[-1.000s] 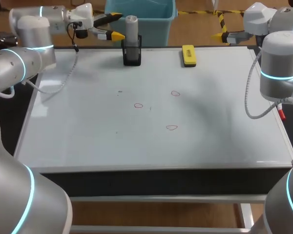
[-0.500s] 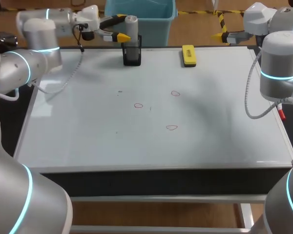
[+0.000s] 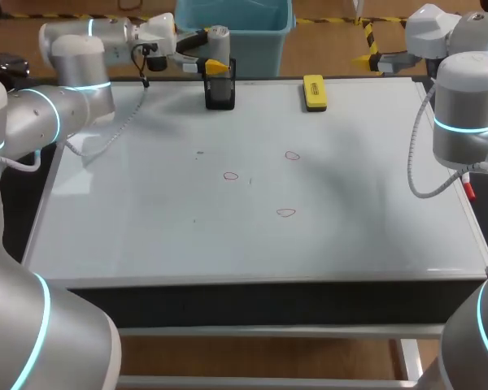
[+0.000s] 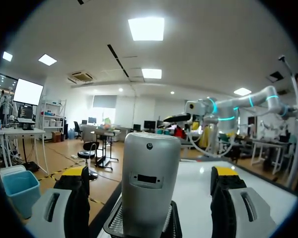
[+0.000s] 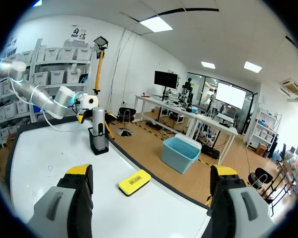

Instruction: Pick up the inspection probe, press it on each red-marked spot on the whiteboard one by one, put down the probe, pick up the eraser, and wipe off all the red marks.

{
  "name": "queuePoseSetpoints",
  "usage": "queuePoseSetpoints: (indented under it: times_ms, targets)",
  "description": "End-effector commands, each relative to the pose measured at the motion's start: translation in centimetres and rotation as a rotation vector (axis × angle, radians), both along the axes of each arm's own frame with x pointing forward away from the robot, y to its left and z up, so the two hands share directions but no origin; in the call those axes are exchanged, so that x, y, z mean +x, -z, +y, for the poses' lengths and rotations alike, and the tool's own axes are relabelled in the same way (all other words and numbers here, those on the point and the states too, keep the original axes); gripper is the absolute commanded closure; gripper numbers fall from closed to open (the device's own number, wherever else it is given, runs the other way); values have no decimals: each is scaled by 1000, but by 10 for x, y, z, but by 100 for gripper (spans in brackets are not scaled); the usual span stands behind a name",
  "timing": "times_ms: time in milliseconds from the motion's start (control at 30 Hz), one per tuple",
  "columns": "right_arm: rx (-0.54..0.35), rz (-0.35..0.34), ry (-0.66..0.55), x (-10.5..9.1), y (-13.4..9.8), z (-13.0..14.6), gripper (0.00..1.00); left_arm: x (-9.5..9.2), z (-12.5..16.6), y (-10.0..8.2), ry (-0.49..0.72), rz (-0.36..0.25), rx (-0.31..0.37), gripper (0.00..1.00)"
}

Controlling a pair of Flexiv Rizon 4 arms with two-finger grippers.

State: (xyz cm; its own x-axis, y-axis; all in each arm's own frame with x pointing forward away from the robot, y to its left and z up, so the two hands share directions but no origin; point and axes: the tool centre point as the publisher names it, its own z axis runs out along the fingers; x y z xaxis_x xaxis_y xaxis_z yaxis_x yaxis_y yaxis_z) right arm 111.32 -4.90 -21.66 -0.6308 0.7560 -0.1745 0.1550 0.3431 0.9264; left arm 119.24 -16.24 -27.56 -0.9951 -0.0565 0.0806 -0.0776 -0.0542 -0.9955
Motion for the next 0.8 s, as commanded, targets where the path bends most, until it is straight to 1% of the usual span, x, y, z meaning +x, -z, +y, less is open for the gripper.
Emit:
queuePoseSetpoints:
  times_ms: [33,267,800]
  targets:
    - [-1,1,-1,0,0,0,0,10,-6,5,33,-2,-8,0]
    - [-1,1,-1,0,0,0,0,11,-11,8,27,3,7,0]
    - [-1,1,-1,0,0,0,0,15,-17,8,18,8,27,0]
